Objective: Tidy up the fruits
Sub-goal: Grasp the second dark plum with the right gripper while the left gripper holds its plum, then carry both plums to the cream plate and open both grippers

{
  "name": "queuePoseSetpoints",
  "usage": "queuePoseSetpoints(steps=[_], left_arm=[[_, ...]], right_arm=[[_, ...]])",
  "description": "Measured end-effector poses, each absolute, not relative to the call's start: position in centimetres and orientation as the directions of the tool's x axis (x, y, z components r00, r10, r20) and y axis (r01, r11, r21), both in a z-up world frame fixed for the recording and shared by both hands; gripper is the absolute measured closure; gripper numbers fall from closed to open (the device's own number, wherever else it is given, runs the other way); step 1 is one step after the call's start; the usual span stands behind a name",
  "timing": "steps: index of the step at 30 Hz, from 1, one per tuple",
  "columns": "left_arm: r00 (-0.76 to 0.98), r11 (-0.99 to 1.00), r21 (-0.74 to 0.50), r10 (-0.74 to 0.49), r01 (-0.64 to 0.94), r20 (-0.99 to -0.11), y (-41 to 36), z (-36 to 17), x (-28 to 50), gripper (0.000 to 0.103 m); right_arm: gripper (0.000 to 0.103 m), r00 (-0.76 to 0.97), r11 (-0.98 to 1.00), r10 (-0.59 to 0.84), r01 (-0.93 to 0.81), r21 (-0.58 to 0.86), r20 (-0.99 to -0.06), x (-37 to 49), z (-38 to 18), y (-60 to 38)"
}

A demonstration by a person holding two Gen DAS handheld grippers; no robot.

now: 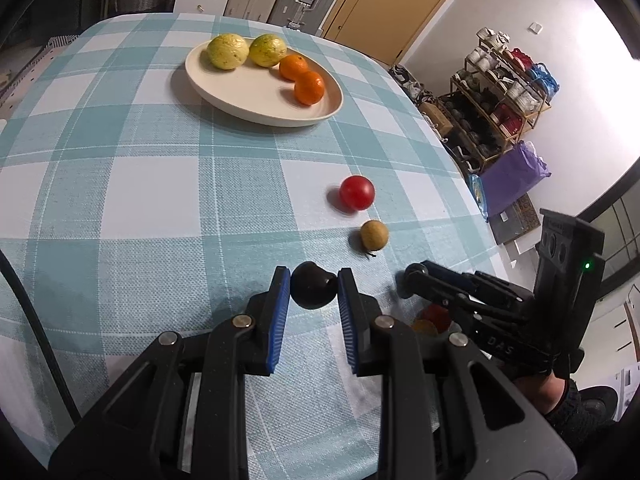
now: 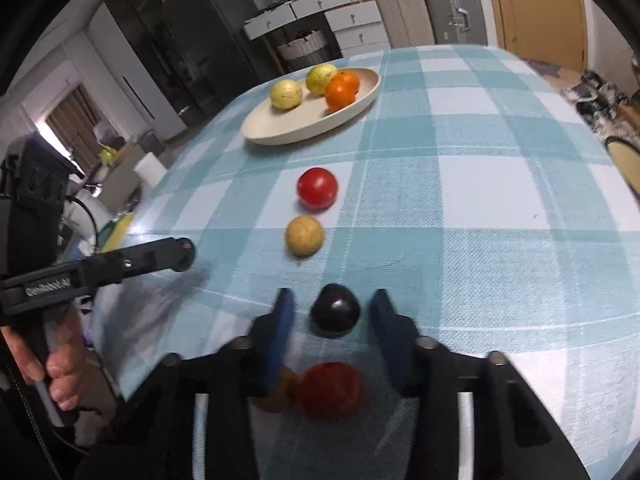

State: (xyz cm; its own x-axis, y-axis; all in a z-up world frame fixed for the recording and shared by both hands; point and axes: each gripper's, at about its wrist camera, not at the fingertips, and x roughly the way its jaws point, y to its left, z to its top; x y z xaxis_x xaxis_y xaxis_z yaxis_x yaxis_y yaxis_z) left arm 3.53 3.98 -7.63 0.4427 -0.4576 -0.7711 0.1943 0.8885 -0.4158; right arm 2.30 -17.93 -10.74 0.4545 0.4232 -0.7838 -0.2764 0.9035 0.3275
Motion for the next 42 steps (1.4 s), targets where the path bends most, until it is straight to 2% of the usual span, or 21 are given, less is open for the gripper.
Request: queuePoseSetpoints(steps=[6,13,27,33,42], left_arm=[[0.448,0.888,-0.42,-0.457,0.186,-0.769,4.3,-7.5,4.4,0.082],[0.464,0.891,-0.423,-0.448,0.164,-0.764,5.0,-6.9,6.2,0.082],[0.515,0.897,-0.408,-0.434,0.17,-0.739,5.6,-3.0,14.4,0.082],[0.521,0.899,-0.406,-0.43,0.167,-0.738,5.1,-2.5,19.7,0.082],[0.485,0.896,-0.418,-0.436,0.153,-0.758,3.2,-4.7,26.1,0.082]], right_arm=[[0.077,0.457,0.905,0.416,-0.295,0.308,-0.786,2.2,-10.7,-17.6],[0.078,0.483,0.873,0.487,-0.281,0.398,-0.728,3.9,-8.9,-18.6],[0.078,0.486,0.787,0.616,-0.399,0.47,-0.62,12.6,-3.2,-15.8],[0.078,0.502,0.793,0.609,-0.363,0.49,-0.614,18.1,-2.8,-16.4],[0.078,0.48,0.804,0.595,-0.329,0.496,-0.645,23.1,-4.2,-16.1]])
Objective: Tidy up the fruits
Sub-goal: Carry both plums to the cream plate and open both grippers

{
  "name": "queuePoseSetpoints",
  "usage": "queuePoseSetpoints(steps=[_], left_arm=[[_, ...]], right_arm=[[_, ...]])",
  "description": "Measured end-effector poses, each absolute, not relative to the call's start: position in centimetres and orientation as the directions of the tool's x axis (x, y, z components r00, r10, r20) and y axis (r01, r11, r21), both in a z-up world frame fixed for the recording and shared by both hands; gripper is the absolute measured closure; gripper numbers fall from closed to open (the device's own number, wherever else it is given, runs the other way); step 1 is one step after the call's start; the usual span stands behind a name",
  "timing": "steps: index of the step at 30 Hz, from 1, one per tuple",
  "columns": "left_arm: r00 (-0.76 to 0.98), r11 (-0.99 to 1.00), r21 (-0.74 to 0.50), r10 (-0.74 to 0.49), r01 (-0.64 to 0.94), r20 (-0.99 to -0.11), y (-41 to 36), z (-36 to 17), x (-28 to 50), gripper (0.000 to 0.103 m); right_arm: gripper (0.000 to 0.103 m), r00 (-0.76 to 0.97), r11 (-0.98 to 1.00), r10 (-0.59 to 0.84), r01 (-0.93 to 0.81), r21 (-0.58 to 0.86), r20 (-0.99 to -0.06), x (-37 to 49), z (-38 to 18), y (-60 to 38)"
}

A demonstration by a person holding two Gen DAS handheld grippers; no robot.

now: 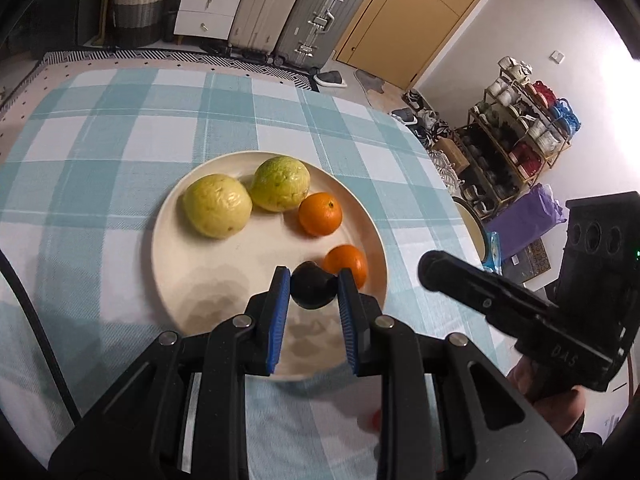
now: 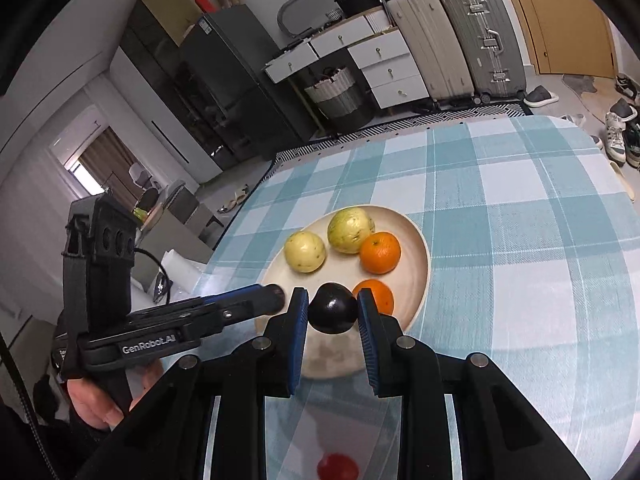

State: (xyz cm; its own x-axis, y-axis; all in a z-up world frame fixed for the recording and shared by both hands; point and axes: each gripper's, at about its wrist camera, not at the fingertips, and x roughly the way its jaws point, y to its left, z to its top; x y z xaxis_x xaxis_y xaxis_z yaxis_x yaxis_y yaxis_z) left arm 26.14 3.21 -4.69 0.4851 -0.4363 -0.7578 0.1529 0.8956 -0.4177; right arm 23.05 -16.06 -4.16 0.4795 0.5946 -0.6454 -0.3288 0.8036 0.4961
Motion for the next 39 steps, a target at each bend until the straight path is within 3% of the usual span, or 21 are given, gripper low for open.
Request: queuePoseSetpoints(steps=[26,28,30,33,39], left_arm=[[0.424,0.891,-0.44,-0.442,0.109,-0.791,1.3,-10.3,34.0,0.082],[0.418,0.889,-0.447,-0.447,0.103,-0.791,1.3,-10.4,34.2,0.081],[0.413,0.88,-0.465,-0.463,0.102,-0.785,1.4,-10.3,34.1,0.077],[0.427,0.871,-0.477,-0.478,0.117,-0.768,1.6,-9.3,33.4,0.063],[0.467,0.873,-0.472,-0.471,0.124,-0.748,2.5,-6.9,32.0,0.06]], right_arm=[[0.077,0.46,0.863,0.502,-0.212,0.459,-0.732,29.4,-9.6,-15.6],[0.074,0.46,0.87,0.491,-0.209,0.447,-0.74,29.5,-9.7,-15.5],[0.057,0.464,0.856,0.512,-0.211,0.472,-0.722,29.3,-9.5,-15.7],[0.043,0.503,0.872,0.483,-0.203,0.445,-0.717,28.8,-8.7,-15.7],[0.041,0.554,0.858,0.499,-0.206,0.471,-0.667,27.2,-6.7,-16.6]])
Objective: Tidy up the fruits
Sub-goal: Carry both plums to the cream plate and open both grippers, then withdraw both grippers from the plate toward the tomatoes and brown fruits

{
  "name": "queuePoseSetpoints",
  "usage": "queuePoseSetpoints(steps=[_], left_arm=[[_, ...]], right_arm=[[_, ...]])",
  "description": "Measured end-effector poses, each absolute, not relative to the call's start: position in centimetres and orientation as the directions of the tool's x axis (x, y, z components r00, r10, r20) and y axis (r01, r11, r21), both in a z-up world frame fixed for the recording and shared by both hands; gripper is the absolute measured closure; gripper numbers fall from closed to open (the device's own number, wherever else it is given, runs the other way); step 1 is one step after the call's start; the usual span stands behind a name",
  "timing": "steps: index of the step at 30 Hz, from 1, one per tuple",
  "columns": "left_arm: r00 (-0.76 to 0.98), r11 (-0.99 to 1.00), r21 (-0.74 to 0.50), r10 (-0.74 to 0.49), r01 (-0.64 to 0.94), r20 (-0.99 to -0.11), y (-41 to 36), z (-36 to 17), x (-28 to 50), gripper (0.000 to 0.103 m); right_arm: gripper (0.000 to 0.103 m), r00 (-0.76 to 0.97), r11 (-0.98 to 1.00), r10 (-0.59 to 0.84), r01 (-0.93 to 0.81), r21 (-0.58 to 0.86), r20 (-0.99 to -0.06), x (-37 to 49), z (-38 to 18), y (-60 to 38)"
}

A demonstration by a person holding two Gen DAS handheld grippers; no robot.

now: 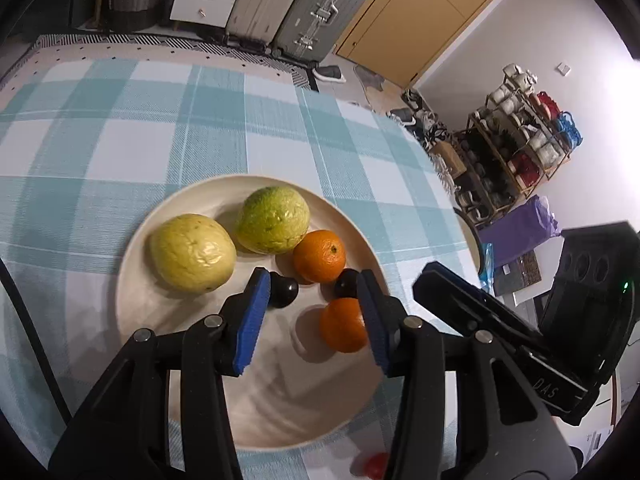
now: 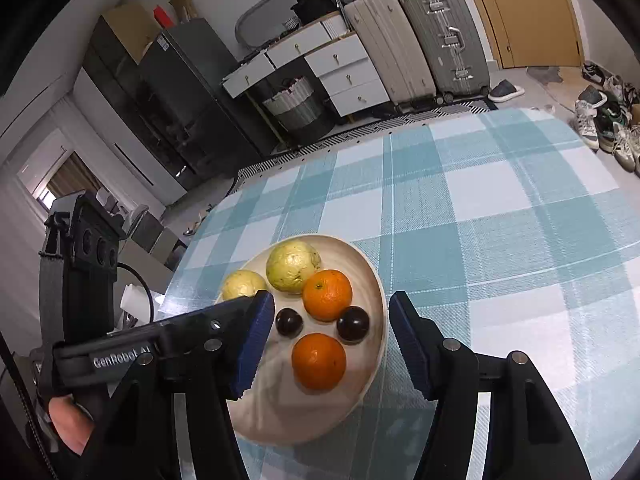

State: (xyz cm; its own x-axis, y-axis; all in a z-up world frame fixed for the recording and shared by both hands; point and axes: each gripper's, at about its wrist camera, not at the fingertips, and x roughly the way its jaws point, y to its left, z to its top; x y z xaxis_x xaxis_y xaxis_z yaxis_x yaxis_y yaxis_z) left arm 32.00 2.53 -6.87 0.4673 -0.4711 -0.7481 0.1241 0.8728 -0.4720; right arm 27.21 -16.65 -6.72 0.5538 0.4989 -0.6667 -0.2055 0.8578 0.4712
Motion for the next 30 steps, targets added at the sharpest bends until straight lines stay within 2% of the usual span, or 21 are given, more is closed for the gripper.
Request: queuePoseSetpoints(steps=[4,11,15,21,24,30], left_arm=[[0.493,0.869,-0.479,-0.473,0.125,-0.731,3.3,-5.2,30.6,0.055],[0.539,0.877,-0.464,-0.454,0.129,-0.709,4.1,-2.0,27.1,0.051],[0.572,0.891,-0.436,-0.426,0.129,-0.701,4.1,-0.4,24.1,0.042],[0.6,0.908,-0.393,-0.399,0.149,-0.694,3.5,1.1,20.4,0.039],[0.615,0.916,-0.371,-0.381,0.151,-0.69,3.2,1.6,18.4,0.024],[0.62,0.93,-0.337,-0.353,0.149,-0.701,2.5,1.1,15.1,0.02]], right_arm=[[0.041,0.572,0.863,0.491,-0.216,0.457,-0.657,25.8,-5.2,-17.1],[0.034,0.618,0.868,0.477,-0.218,0.446,-0.626,22.2,-2.3,-18.7],[0.026,0.641,0.879,0.456,-0.216,0.426,-0.617,19.8,-0.9,-19.3],[0.025,0.651,0.893,0.439,-0.241,0.379,-0.619,16.4,0.5,-19.5],[0.023,0.65,0.896,0.435,-0.241,0.373,-0.623,14.9,0.7,-19.7],[0.016,0.647,0.902,0.427,-0.251,0.352,-0.631,12.2,0.7,-20.0]])
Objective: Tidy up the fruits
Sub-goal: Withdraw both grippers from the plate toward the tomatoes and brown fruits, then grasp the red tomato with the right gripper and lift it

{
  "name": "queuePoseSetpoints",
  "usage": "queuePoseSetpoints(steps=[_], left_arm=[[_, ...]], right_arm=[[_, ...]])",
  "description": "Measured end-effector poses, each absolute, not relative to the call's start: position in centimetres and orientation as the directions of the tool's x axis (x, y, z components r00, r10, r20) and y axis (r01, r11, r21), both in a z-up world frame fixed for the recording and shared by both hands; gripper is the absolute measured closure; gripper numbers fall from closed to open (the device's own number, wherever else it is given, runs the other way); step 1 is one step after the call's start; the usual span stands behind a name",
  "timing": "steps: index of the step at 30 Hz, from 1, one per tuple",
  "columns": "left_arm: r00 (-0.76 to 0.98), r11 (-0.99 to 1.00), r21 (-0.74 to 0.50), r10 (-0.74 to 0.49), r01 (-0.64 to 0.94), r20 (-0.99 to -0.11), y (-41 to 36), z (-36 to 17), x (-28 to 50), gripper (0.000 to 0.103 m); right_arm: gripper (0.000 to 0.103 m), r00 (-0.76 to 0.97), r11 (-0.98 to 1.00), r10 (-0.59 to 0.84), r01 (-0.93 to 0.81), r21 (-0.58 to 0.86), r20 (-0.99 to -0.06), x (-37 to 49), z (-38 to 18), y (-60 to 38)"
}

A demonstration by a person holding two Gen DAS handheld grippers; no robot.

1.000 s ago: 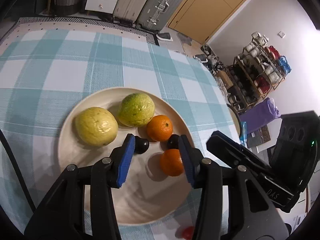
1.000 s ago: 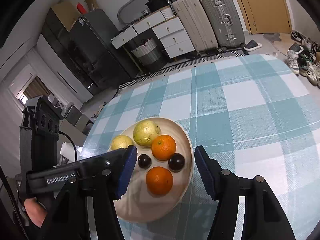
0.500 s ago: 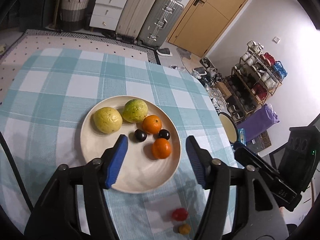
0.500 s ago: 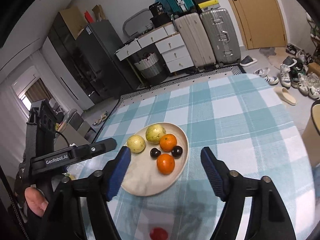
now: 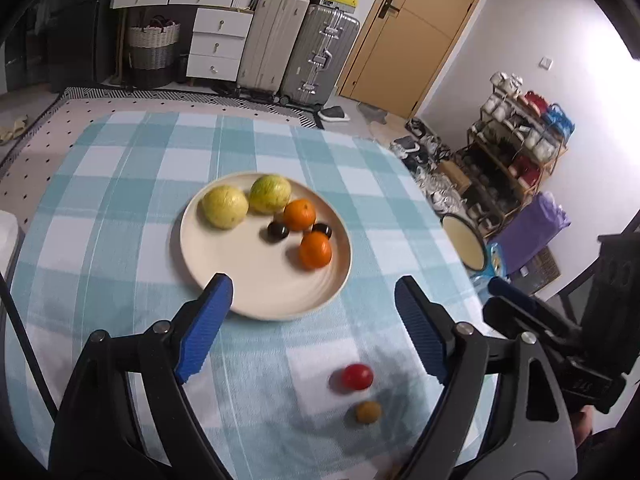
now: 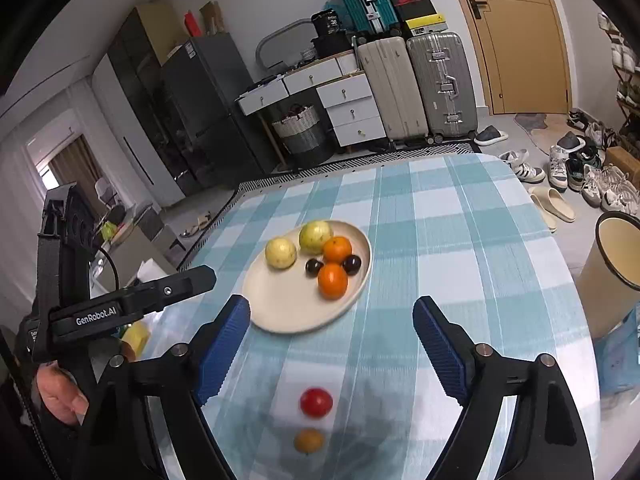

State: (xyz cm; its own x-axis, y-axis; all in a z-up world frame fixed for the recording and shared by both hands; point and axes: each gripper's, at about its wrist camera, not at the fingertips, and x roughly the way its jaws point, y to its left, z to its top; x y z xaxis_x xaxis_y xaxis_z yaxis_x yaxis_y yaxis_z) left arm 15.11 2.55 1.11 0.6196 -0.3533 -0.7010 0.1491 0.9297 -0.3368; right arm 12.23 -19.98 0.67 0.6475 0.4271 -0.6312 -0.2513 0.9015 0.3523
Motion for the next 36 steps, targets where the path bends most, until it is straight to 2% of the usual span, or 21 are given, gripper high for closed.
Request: queuePoseSetpoints(steps=[11,16,20,36], left_arm=[[0.556,0.946,-0.293,-0.319,0.139,-0.768,0.9,-2.9,11.3,0.012],[0.509,0.944,-0.305,-0.324,0.123,-0.797,0.4,-5.6,10.6,0.01],[0.481,0.938,-0.321,-0.344,0.132,-0.806,0.0,-7.2,10.3,0.002],[0.416,0.925,-0.337,-0.38,0.176,-0.826,-1.1,-9.9,7.3,0.001]], right_arm=[[0.006,0.617,0.9,0.434,-0.274,0.338,-0.657,7.6,-1.6,-20.1],[0.005,0.576,0.895,0.445,-0.272,0.353,-0.686,5.4,-4.2,-20.6],[0.005,0.556,0.89,0.456,-0.276,0.363,-0.695,3.7,-5.6,-21.1],[0.004,0.492,0.878,0.476,-0.313,0.362,-0.729,-0.5,-8.1,-21.1]])
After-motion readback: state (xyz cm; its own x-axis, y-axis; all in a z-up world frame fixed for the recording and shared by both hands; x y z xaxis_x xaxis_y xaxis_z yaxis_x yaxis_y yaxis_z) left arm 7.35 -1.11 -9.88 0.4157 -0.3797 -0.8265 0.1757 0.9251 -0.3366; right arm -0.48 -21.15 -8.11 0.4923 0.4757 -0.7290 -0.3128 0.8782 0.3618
